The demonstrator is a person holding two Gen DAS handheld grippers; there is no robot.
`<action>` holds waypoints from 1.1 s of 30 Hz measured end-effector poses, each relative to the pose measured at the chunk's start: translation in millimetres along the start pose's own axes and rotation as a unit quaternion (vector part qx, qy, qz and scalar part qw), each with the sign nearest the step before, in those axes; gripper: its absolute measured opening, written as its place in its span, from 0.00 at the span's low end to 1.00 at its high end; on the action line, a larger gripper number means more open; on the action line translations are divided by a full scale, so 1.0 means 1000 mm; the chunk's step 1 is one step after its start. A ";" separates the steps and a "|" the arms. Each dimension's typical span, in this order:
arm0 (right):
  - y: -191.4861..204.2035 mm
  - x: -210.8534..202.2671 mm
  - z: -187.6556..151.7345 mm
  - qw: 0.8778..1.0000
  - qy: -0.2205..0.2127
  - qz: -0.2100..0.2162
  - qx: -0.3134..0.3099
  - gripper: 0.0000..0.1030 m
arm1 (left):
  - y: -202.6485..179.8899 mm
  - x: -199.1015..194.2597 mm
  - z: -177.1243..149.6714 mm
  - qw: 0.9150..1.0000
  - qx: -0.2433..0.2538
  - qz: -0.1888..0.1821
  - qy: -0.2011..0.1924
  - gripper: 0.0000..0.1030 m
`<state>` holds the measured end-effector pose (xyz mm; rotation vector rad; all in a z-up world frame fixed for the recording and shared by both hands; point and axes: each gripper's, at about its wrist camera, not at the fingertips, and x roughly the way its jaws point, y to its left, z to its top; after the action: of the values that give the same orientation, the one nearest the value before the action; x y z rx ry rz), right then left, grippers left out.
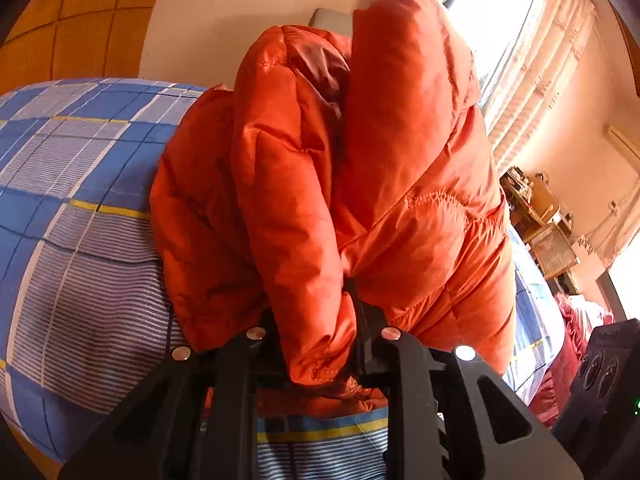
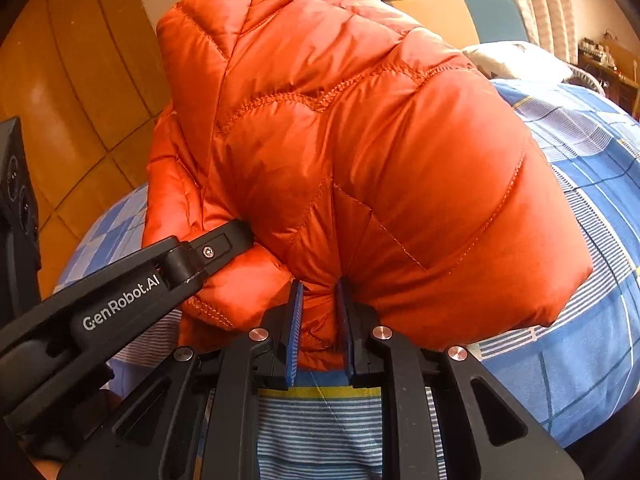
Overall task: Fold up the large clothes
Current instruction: 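Grasp the jacket edge with the left tool beside the right tool, then hold the jacket with the right tool while the left tool opens and withdraws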
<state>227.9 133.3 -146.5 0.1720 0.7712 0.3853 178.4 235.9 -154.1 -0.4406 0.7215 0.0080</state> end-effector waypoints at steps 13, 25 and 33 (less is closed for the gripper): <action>0.022 0.003 -0.024 0.999 0.000 -0.034 -0.037 0.16 | 0.008 0.006 -0.008 1.000 0.020 0.002 0.005 0.19; 0.013 -0.004 -0.007 0.999 0.030 -0.015 -0.020 0.16 | 0.008 0.004 -0.008 0.998 0.058 -0.004 -0.003 0.20; 0.022 0.006 -0.010 0.999 0.029 -0.043 -0.002 0.16 | 0.017 0.011 0.000 0.994 0.101 -0.033 0.023 0.20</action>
<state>218.6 156.5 -151.4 0.1234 0.8323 0.3111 184.0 249.9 -167.8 -0.2719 0.7456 -0.1360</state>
